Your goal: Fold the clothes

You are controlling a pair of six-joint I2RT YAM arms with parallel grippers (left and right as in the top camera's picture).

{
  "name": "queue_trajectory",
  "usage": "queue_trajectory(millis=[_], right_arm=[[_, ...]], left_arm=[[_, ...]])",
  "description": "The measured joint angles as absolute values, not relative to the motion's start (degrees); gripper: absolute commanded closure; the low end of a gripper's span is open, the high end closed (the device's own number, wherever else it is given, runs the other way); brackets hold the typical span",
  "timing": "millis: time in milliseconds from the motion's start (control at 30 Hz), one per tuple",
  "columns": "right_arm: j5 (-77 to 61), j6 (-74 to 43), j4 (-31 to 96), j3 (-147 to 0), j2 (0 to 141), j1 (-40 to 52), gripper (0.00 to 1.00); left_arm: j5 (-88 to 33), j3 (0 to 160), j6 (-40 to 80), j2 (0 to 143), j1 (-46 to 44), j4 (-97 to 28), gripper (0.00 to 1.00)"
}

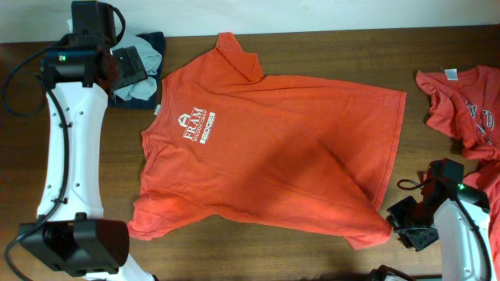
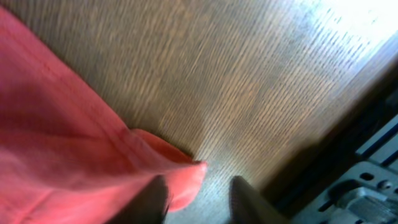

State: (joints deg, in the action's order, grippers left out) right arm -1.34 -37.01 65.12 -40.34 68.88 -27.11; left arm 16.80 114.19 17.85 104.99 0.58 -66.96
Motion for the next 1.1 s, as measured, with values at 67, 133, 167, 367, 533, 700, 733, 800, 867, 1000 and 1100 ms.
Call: queue_trajectory(millis=[67, 133, 167, 367, 533, 700, 733, 800, 867, 1000, 1100], right_arm=[[-1.3, -36.23, 64.75, -40.34, 68.88, -27.44, 0.0], [-1.37, -35.24, 64.38, -40.34, 68.88, -27.46, 0.01], [-1.58, -34.7, 64.23, -40.34, 68.88, -27.46, 0.01], [-5.48, -29.39, 62.94, -40.36, 68.88, -27.44, 0.01], [-7.14, -28.05, 63.26, -40.38, 68.86, -27.46, 0.01], [-10.04, -27.77, 63.22, -39.2, 68.82, -27.44, 0.01], [-10.35, -27.79, 62.37, -38.15, 68.82, -27.44, 0.01], [-11.05, -27.79, 60.49, -35.05, 68.82, -27.44, 0.01], [-11.6, -27.79, 59.46, -32.84, 68.82, -27.44, 0.01], [-13.19, -27.83, 58.65, -29.8, 68.82, -27.42, 0.01], [-13.28, -27.83, 57.69, -28.84, 68.82, -26.46, 0.15]], left_arm=[[15.4, 114.19, 17.85, 105.93, 1.52, -67.26, 0.01], [12.4, 114.19, 17.8, 107.02, 3.16, -68.4, 0.01], [11.07, 114.19, 17.76, 107.5, 4.03, -68.73, 0.01], [1.43, 114.13, 16.19, 109.1, 11.07, -76.49, 0.01], [-4.95, 114.08, 13.04, 109.1, 14.02, -86.7, 0.01], [-9.89, 112.33, 11.03, 109.1, 13.56, -90.91, 0.01], [-11.16, 111.2, 10.2, 109.1, 13.56, -90.5, 0.01], [-13.96, 107.59, 8.71, 109.1, 13.56, -88.77, 0.01], [-15.49, 103.59, 7.92, 109.1, 13.56, -85.62, 0.01], [-17.17, 94.13, 7.25, 109.21, 13.56, -78.67, 0.01], [-17.54, 88.51, 7.27, 109.21, 13.56, -73.47, 0.01]])
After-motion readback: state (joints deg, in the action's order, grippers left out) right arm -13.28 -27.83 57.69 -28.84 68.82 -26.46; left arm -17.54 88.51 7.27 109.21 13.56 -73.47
